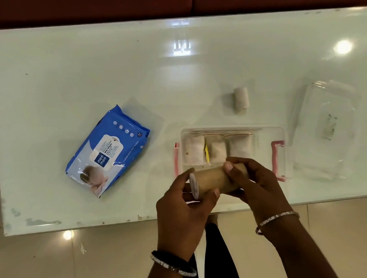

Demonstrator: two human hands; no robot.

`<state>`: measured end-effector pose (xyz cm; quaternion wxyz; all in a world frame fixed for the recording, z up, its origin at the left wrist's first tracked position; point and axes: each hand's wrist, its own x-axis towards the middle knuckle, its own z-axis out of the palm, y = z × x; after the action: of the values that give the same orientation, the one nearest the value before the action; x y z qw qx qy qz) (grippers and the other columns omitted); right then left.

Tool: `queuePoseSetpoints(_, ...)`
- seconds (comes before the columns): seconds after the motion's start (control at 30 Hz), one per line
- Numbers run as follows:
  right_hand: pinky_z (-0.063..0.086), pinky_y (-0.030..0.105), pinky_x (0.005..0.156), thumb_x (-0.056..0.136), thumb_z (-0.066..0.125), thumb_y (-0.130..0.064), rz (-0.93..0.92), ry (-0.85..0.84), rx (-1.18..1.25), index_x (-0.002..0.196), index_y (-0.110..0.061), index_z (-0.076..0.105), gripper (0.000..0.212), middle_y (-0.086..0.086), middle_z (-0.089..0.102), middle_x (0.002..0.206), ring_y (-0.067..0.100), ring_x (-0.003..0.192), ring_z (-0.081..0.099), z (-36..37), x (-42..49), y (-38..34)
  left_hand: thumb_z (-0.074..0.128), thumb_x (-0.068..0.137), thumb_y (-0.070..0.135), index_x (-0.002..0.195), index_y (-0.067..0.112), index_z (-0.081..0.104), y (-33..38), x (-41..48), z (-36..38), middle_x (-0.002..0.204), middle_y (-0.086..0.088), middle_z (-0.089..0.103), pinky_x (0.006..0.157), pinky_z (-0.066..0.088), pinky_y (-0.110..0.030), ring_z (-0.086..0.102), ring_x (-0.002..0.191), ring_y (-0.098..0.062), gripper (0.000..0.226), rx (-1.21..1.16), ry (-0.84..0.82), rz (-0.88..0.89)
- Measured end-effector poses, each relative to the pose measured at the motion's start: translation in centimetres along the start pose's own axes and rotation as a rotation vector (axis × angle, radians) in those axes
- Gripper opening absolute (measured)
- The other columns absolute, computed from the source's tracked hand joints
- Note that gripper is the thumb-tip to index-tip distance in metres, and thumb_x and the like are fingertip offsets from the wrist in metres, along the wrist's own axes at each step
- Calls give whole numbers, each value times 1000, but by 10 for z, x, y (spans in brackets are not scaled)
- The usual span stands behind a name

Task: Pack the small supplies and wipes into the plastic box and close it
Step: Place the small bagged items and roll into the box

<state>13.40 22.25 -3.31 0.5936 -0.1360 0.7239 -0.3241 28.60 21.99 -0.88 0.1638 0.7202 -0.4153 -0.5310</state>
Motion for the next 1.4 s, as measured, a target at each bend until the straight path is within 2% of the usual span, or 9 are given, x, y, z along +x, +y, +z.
queuePoseSetpoints(0.2, 63, 36, 67, 81, 75, -29, 89, 153, -242, 110, -10, 65, 35, 15, 66, 110, 30, 89, 70, -8, 23, 17, 76, 75, 33, 119, 30, 55, -18, 5, -3, 104, 7, 55, 60, 49, -13, 58, 78, -7, 49, 250, 214, 82)
queuePoseSetpoints(0.37, 56, 50, 87, 83, 73, -29, 153, 176, -483, 111, -10, 51, 40, 17, 65, 109, 35, 90, 69, 20, 42, 28, 74, 79, 13, 118, 27, 54, -28, 11, -9, 109, 4, 59, 63, 51, -13, 62, 78, -6, 46, 233, 170, 99)
queuePoseSetpoints(0.67, 37, 27, 74, 86, 65, -44, 124, 235, -928, 104, -12, 65, 37, 10, 67, 106, 32, 100, 63, 27, 41, 18, 73, 79, 23, 109, 27, 55, -33, 20, -14, 104, 5, 61, 60, 52, -13, 65, 77, -7, 35, 218, 135, 120)
queuePoseSetpoints(0.83, 38, 24, 62, 86, 59, -51, -248, 444, -993, 73, -19, 68, 36, -4, 72, 72, 22, 71, 65, 5, 25, -29, 65, 86, 24, 99, 22, 63, -14, 39, -17, 100, 3, 60, 68, 56, -25, 59, 85, -8, 14, 251, 271, 296)
queuePoseSetpoints(0.9, 34, 9, 58, 88, 60, -47, -515, 558, -861, 67, -18, 63, 36, -9, 64, 58, 10, 57, 60, -5, 30, -54, 64, 87, 19, 98, 19, 64, 1, 55, -15, 98, 2, 62, 71, 57, -33, 60, 86, -12, 11, 245, 306, 357)
queuePoseSetpoints(1.03, 43, 13, 61, 89, 62, -35, -766, 678, -650, 75, -15, 63, 24, -10, 62, 65, 9, 58, 60, -19, 70, -86, 62, 89, 19, 97, 15, 66, 39, 88, -5, 95, 0, 66, 75, 55, -40, 62, 89, -16, 10, 252, 329, 478)
queuePoseSetpoints(1.13, 46, 17, 71, 86, 65, -26, -640, 551, -703, 92, -14, 65, 14, -1, 71, 82, 18, 75, 69, -24, 121, -96, 61, 89, 19, 96, 15, 66, 60, 105, 7, 93, 2, 67, 77, 54, -39, 62, 90, -15, 10, 246, 311, 518)
queuePoseSetpoints(1.27, 39, 26, 75, 75, 75, -44, -240, 333, -854, 106, -18, 61, 43, 2, 72, 97, 24, 99, 65, -20, 176, -99, 61, 88, 19, 96, 17, 66, 71, 119, 23, 92, 4, 68, 77, 53, -38, 62, 89, -14, 10, 230, 268, 520)
queuePoseSetpoints(1.4, 40, 28, 72, 63, 86, -38, -160, 291, -876, 104, -15, 59, 54, 8, 66, 106, 32, 97, 64, -9, 196, -94, 61, 88, 20, 94, 18, 66, 72, 125, 32, 89, 6, 68, 77, 53, -36, 63, 85, -11, 8, 200, 254, 499)
